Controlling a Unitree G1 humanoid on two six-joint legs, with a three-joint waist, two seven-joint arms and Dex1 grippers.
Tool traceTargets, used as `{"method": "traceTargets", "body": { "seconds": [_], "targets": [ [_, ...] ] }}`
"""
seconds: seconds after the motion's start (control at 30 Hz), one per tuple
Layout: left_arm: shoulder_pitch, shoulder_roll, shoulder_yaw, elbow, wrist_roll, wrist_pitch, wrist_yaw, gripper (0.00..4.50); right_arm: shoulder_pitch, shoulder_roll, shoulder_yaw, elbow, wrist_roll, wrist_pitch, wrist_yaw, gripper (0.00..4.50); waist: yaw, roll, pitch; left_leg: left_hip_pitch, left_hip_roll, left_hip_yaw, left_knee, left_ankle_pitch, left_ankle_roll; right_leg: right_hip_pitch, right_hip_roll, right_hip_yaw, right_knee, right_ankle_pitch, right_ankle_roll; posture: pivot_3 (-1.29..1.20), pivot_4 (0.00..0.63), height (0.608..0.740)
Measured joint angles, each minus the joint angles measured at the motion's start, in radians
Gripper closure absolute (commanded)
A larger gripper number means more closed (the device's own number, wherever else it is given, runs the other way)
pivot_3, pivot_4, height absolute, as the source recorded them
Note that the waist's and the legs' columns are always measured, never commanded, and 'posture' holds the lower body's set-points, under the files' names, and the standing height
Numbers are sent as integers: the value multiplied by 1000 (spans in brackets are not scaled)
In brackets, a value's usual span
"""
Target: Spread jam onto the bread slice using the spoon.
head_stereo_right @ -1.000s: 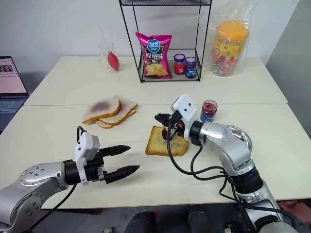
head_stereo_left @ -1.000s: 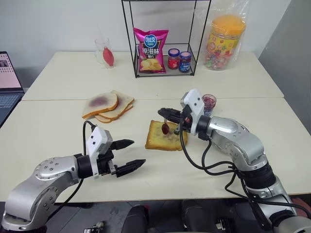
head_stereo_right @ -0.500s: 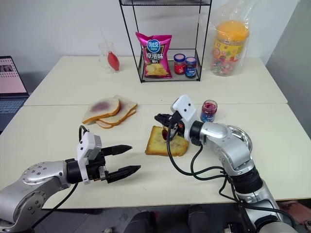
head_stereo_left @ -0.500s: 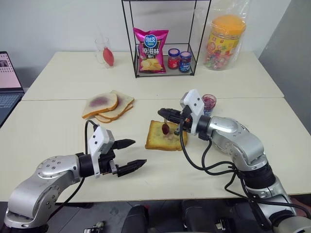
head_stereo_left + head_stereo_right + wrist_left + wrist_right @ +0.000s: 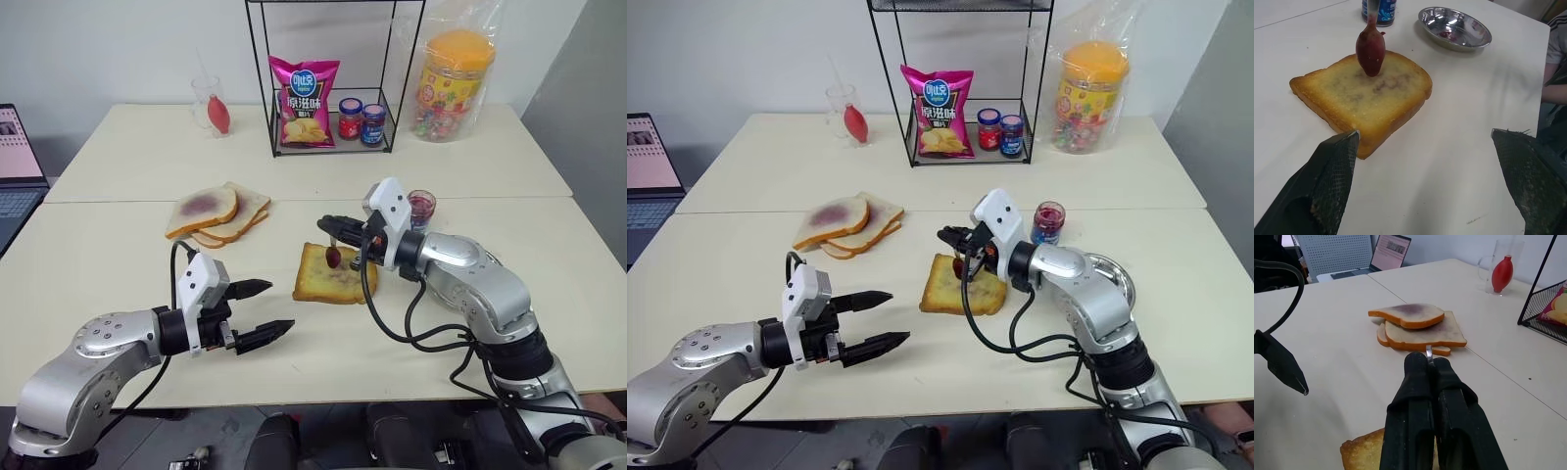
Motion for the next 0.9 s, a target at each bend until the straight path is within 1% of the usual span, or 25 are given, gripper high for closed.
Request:
{"method": "traceTargets", "body": {
  "seconds": [0.67, 0.9],
  "targets": [
    [-3, 13, 0, 1, -1, 0, 0, 0, 18, 5, 2, 0, -34, -18, 33, 4446, 0, 0, 0, 0, 0, 0, 0, 0, 0, 0, 0, 0, 1, 0, 0, 0, 150, 740],
    [-3, 15, 0, 1, -1, 0, 0, 0, 17, 17, -6, 1, -36, -13, 36, 4446, 0, -1, 0, 3, -1, 0, 1, 0, 0, 0, 0, 1, 7, -1, -1, 0, 150, 740]
  ]
}}
